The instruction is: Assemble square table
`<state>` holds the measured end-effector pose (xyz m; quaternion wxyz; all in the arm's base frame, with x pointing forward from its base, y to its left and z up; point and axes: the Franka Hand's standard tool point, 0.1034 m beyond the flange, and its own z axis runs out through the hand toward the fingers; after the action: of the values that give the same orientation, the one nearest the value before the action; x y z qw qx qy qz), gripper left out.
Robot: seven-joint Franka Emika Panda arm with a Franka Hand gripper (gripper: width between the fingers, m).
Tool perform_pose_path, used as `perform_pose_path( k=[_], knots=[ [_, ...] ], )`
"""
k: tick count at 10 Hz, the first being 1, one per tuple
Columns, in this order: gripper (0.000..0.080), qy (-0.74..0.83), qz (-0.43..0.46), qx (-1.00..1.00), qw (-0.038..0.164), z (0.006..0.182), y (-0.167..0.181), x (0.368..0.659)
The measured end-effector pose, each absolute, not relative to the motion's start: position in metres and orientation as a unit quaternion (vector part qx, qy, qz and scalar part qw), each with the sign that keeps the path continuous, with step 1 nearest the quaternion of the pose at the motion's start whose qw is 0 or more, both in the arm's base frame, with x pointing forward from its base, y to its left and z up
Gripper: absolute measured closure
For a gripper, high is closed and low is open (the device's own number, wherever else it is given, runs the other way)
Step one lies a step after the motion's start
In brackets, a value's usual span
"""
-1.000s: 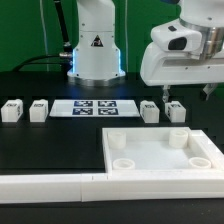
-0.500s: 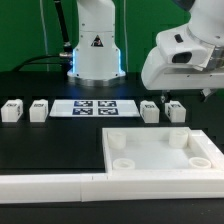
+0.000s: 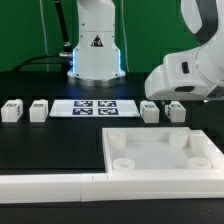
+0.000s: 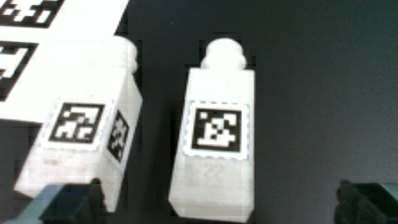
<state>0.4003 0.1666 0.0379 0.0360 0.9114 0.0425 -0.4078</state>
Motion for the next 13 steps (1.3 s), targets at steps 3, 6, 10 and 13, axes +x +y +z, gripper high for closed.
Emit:
perform_pose_path(
  k=[3, 6, 10, 13],
  knots=[
    [0.0150, 0.039, -0.416, 0.908, 0.039, 0.032, 0.167, 0.393],
    [0.0150, 0.033, -0.438, 0.897, 0.048, 0.013, 0.170, 0.375],
    [0.0150, 0.030, -0.445, 0.894, 0.046, 0.008, 0.170, 0.371],
    [0.0309, 0.030, -0.445, 0.894, 0.046, 0.007, 0.170, 0.371]
  ],
)
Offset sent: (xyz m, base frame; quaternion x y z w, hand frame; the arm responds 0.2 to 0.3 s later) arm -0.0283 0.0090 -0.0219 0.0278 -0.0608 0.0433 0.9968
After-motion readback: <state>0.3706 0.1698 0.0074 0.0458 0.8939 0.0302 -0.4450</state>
